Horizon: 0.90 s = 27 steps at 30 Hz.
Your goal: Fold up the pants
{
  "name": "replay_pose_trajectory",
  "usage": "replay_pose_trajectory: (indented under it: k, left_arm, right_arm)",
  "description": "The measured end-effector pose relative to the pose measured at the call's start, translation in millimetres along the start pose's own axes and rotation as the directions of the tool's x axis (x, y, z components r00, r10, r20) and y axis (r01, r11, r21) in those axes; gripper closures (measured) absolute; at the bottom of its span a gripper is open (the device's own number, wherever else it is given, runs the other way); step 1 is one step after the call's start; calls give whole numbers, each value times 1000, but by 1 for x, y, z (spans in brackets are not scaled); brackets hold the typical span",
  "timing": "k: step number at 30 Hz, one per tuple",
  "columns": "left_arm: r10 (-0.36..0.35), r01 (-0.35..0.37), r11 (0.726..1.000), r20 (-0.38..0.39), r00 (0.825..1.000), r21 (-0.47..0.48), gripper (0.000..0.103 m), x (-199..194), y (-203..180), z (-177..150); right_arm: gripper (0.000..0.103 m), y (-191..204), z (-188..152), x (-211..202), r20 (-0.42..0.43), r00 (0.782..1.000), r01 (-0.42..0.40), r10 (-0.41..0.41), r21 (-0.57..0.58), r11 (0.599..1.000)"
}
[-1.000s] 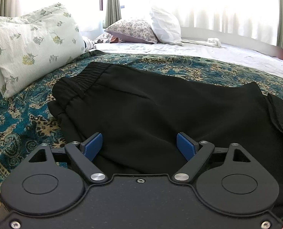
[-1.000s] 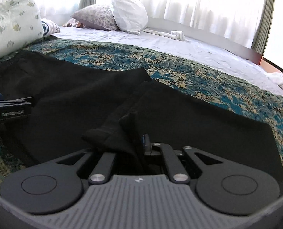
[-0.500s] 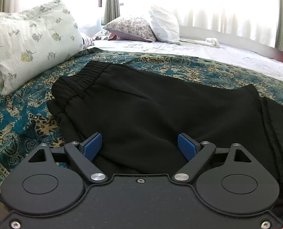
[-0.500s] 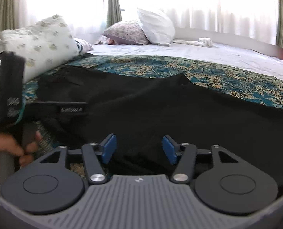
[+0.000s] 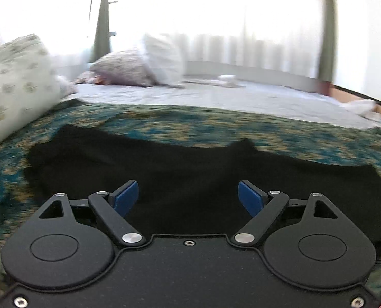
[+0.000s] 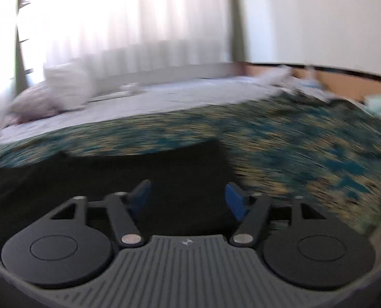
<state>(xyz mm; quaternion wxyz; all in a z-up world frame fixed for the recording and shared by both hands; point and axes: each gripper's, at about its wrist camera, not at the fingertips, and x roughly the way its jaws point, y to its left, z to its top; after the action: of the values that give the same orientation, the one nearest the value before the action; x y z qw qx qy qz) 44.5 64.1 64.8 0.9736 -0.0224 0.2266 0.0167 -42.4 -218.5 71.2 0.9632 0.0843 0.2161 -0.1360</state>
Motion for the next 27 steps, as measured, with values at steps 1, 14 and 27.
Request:
replay_pose_trajectory:
  k: [1, 14, 27]
  left_arm:
    - [-17, 17, 1000, 5, 1000, 15, 33, -2, -9, -2]
    - [-77, 92, 983, -98, 992, 158, 46, 5, -73, -40]
    - [-37, 45, 964, -37, 999, 261, 26, 8, -68, -38]
  right_arm:
    - [50, -7, -1, 4, -11, 1000, 26, -26, 17, 1000]
    - [63, -1, -41, 12, 9, 994, 110, -111, -224, 968]
    - [34, 24, -50, -8, 148, 981, 164, -122, -318, 934]
